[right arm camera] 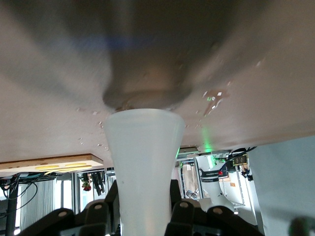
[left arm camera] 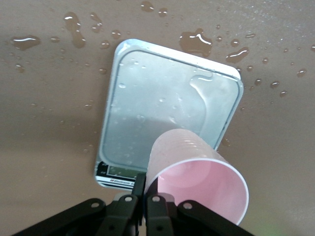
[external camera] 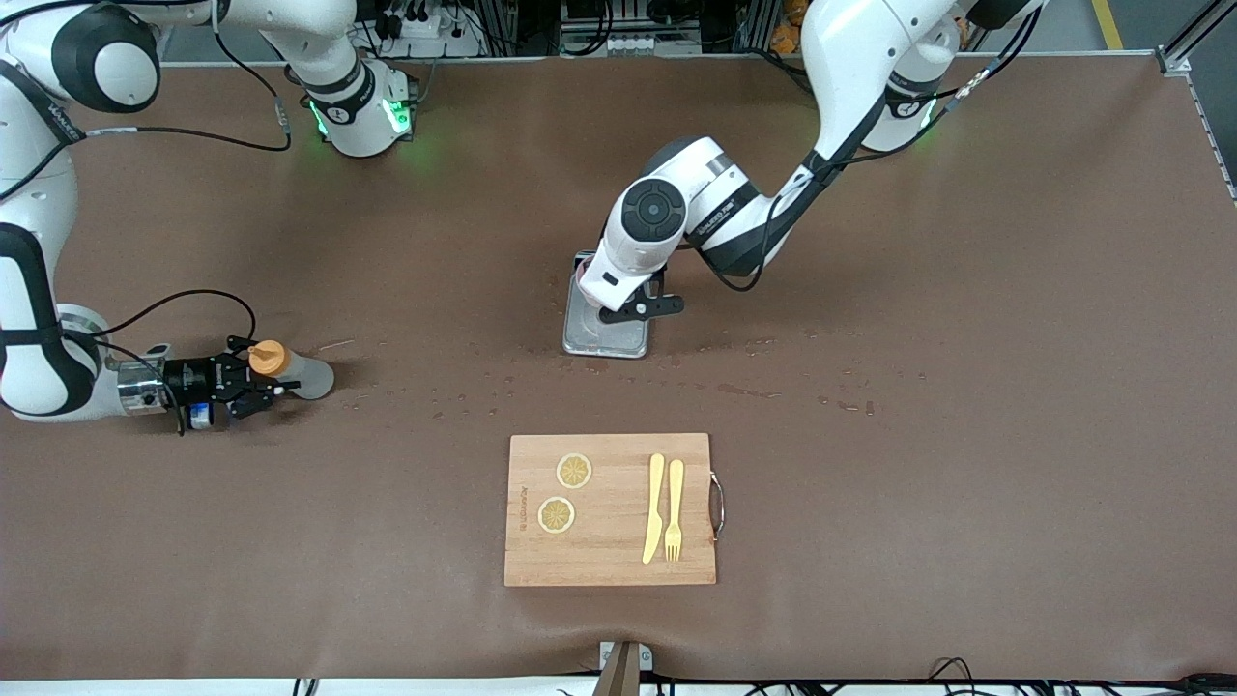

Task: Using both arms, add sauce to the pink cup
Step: 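Carry the pink cup with the left gripper onto the silver scale, then open the left gripper and lift it away from the cup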

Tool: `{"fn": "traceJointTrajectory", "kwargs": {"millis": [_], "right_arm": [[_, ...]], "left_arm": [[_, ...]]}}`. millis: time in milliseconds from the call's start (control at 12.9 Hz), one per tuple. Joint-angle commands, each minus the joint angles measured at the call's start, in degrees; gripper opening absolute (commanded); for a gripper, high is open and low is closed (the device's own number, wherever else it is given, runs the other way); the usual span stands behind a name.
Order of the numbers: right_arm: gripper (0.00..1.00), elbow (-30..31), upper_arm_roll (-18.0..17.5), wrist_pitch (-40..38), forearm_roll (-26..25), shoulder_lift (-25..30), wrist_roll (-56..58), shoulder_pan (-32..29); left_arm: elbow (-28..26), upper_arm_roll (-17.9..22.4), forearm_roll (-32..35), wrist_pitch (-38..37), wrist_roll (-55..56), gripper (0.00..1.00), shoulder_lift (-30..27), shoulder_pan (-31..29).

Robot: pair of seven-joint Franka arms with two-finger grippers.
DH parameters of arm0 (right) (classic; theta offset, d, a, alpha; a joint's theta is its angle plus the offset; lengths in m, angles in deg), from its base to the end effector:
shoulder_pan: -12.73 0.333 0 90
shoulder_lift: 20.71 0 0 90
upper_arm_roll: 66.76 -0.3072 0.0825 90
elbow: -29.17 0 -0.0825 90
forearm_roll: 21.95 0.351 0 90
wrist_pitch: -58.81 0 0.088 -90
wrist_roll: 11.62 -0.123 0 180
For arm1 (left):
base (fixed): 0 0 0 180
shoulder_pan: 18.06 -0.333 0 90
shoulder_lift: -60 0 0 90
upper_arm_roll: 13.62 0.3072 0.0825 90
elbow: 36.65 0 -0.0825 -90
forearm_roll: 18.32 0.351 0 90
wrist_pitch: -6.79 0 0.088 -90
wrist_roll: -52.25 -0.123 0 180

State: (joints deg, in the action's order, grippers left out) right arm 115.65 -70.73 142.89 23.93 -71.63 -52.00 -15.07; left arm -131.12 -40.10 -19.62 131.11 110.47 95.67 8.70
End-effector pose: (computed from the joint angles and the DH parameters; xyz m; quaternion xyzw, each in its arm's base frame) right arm 0.5621 -0.1502 0.1491 -0.6145 0.5474 0.4634 0.3286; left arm 0.4135 -0.4975 0.2755 0.9862 0.0846 -0.1280 0.0627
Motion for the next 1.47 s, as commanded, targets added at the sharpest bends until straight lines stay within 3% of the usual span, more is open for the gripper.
{"fn": "traceJointTrajectory", "kwargs": {"millis": [0, 155, 465, 853, 1396], "right_arm": [[0.32, -1.1, -0.1, -1.7, 0.5, 2.7, -4.5, 1.7], [0.32, -2.4, -0.2, -1.8, 0.3, 2.8, -6.5, 2.6], [0.33, -3.1, 0.2, -1.7, -0.2, 6.3, -12.7, 6.6], [0.33, -3.1, 0.5, -0.1, -4.2, 11.4, -18.5, 11.4], [0.32, -3.0, 0.3, 5.5, -19.1, 21.9, -35.4, 25.3]], "left_arm": [[2.2, 0.5, 1.4, 4.3, 2.6, 0.04, 2.6, 0.7], [2.2, 0.9, 2.7, 7.5, 3.4, 1.0, 3.3, 0.7], [2.0, 1.4, 6.9, 6.9, 3.4, 1.0, 0.4, -0.7], [1.9, 1.2, 7.1, -5.6, -6.0, 1.0, -8.2, -7.9], [1.7, 0.8, 6.3, -14.9, -20.4, 1.0, -17.8, -17.2]]}}
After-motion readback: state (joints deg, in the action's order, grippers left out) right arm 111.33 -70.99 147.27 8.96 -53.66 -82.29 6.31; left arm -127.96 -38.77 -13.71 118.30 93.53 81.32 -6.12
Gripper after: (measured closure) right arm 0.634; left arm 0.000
